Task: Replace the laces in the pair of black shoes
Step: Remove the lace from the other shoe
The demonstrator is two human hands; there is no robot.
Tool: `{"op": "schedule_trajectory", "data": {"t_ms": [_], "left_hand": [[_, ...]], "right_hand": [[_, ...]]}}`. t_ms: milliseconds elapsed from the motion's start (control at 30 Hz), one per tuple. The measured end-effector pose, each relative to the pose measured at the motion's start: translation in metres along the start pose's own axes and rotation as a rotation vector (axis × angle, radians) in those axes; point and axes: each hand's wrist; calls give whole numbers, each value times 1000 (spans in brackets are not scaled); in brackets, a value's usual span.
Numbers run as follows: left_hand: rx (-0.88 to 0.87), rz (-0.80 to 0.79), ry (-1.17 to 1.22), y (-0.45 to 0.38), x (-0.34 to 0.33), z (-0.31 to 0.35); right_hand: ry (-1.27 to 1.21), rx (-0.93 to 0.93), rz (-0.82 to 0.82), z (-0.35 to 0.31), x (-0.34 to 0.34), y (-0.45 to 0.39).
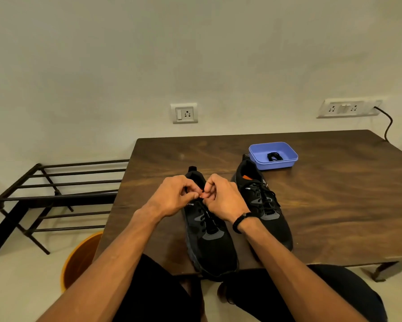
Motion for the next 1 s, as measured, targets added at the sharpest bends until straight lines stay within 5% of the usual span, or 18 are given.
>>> {"op": "schedule_trajectory", "data": {"t_ms": [233,367,500,767,867,1000], "left_hand": [[109,-99,-3,-1,-3,-6],[162,103,-2,-4,-6,-7],[317,310,349,-6,-7,-4],[159,-30,286,-1,-5,0],[154,12,322,-1,-4,1],[322,167,686,-1,4,4]], "right_hand": [[1,-23,-6,0,0,0],[9,-38,-2,-2,-2,0],[7,-25,-23,-6,-2,0],[6,-38,4,-4,0,1],[-6,-45,-9,-6,-1,2],[-29,-31,-41,-8,-2,4]]}}
Point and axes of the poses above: each hand's wrist, its own y-axis away from the middle knuckle, its own x-axis out of the back of the hand, z = x × y, and after that the axes turned 3 degrees about y, right-handed
